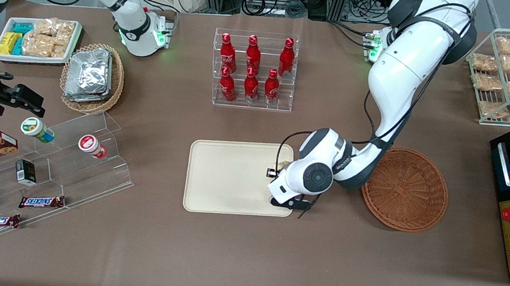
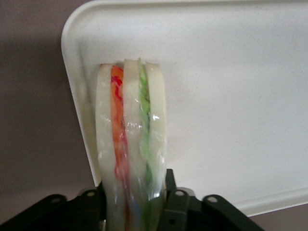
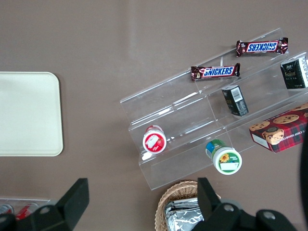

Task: Place sandwich from basket to tray
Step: 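Lower the sandwich onto the tray and open the left gripper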

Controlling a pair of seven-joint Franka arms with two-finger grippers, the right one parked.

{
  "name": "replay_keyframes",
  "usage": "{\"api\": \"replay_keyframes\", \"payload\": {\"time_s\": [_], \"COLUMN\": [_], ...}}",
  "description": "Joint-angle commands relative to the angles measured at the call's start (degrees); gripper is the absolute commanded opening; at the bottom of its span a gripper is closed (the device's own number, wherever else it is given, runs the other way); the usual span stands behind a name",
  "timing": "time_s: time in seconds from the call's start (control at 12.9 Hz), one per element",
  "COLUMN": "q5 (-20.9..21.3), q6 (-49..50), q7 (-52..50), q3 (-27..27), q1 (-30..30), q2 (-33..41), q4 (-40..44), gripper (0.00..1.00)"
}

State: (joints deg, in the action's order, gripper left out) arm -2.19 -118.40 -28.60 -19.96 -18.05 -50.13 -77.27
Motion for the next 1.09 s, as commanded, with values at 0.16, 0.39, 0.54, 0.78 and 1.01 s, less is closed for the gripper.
{"api": "replay_keyframes", "payload": {"time_s": [0.16,0.39,0.54,0.78,1.01], "q5": [0.43,0.34,0.95,0.87,1.57], "q6": [0.71,5.0,11.15,24.32,34.09], "q7": [-0.41,-1.72,-1.9,-1.11,2.47], "q3": [0.28,0.54,0.54,0.54,0.54], "q1": [0.12,1.08,3.97,10.21,16.1], "q2": [1.51,7.83,13.8,22.94,31.12], "q4": [2.13,2.04,2.04,2.04,2.13], "gripper": [1.0,1.0,1.0,1.0,1.0]}}
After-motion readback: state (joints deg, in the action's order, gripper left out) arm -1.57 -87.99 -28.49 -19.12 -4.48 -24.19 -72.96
